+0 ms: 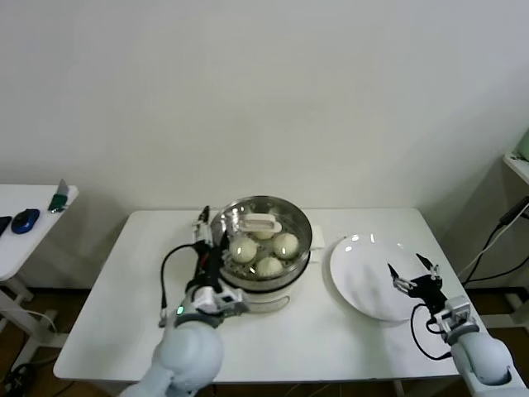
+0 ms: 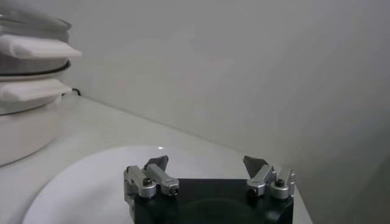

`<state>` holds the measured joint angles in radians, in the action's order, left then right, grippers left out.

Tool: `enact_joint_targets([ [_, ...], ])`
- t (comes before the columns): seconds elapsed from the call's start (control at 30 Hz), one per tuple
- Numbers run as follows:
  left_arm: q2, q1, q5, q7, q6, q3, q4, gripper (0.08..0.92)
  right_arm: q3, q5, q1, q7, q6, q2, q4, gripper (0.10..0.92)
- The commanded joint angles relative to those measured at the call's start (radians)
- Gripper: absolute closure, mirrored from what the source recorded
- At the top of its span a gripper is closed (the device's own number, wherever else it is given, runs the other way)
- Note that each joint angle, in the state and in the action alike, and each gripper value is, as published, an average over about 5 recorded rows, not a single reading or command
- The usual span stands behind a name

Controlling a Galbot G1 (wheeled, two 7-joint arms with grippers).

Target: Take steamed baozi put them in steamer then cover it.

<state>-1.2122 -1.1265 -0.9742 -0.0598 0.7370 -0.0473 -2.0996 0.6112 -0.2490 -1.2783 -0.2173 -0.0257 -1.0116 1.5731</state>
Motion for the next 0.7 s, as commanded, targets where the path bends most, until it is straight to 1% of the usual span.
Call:
enact_joint_targets([
  [0.03,-0.025,-0.305,0.715,0.165,-0.557,-0.479,-0.097,0.177,-0.003,-0.003,-0.011,-0.012,-0.018,0.004,0.050,0.203],
  [0.17,-0.090,-0.404,0.943,0.176,-0.720,-0.619,-0.046,0.177,-0.012,0.005,-0.017,-0.013,-0.021,-0.007,0.075,0.203],
  [0.3,-0.133,-0.446,1.074,0.171,-0.810,-0.683,0.024,0.177,-0.016,0.004,-0.022,-0.013,-0.015,-0.029,0.084,0.203],
  [0.47,-0.173,-0.473,1.146,0.138,-0.848,-0.699,0.078,0.177,-0.011,0.000,-0.038,-0.021,0.011,-0.052,0.094,0.203],
  [0.7,-0.192,-0.482,1.084,0.115,-0.855,-0.677,0.119,0.177,-0.001,-0.015,-0.072,-0.035,0.060,-0.090,0.101,0.203],
])
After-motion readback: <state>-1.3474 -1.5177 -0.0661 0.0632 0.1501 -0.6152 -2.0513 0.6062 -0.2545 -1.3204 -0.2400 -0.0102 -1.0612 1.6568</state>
